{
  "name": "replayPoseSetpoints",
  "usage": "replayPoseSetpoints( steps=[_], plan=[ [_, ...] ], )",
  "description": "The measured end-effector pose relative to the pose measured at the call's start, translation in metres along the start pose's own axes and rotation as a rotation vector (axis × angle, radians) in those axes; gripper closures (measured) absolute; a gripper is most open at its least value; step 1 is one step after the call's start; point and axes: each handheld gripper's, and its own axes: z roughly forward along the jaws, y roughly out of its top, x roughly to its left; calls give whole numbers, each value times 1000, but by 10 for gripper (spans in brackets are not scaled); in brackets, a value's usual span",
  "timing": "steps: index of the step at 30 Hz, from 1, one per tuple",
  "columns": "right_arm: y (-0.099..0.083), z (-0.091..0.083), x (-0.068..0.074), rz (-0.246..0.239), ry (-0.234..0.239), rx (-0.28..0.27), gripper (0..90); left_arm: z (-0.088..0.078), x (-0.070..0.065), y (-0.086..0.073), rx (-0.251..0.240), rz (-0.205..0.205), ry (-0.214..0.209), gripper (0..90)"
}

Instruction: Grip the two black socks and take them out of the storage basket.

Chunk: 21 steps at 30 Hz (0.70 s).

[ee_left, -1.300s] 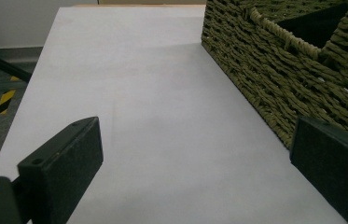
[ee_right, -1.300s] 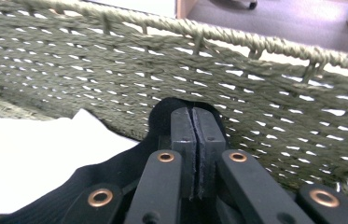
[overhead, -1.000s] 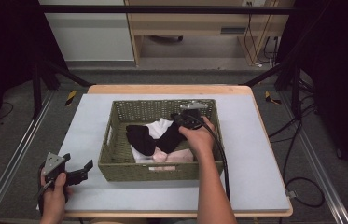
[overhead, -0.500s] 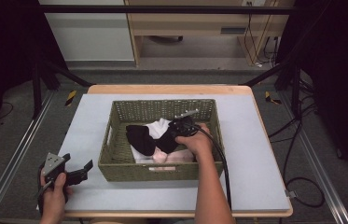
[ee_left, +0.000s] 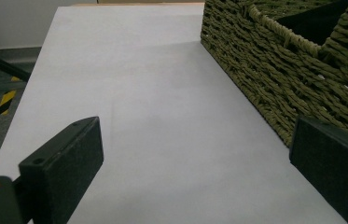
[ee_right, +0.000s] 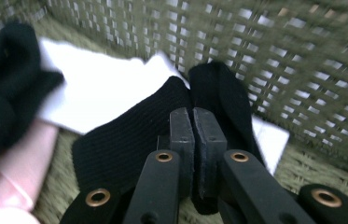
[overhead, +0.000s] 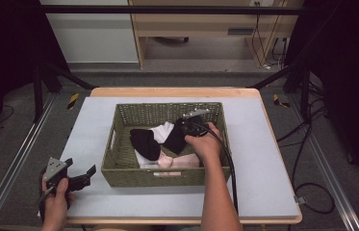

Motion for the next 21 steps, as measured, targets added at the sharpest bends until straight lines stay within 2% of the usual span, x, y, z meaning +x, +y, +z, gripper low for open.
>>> replayPoseSetpoints(
  steps=[3,4,5,6,9,10,11,12,13,18,20,21],
  plan=[
    [4,-6,-1,14,-28,-63,881,0,0,0,-2,1,-1,30],
    [4,-6,-1,14,-28,-63,881,0,0,0,-2,1,-1,30],
    [5,-10,-1,14,-37,-98,881,0,0,0,0,1,-1,30],
    [8,-19,0,17,-47,-180,881,0,0,0,1,2,-1,30],
    [11,-31,0,-1,-63,-279,882,0,-1,0,3,2,1,30],
    [11,-31,0,-1,-63,-279,882,0,-1,0,3,2,1,30],
    [12,-35,0,-5,-69,-312,882,0,-1,0,2,3,2,30],
    [12,-44,-1,-15,-93,-350,883,0,-1,0,2,4,2,30],
    [13,-48,-2,-12,-104,-369,883,0,-1,0,5,9,3,30],
    [13,-72,-7,13,-120,-479,883,1,-1,0,7,8,3,30],
    [14,-76,-8,16,-126,-495,884,1,-1,0,7,9,3,30],
    [15,-86,-8,12,-124,-535,884,1,0,0,7,5,0,30]
  ],
)
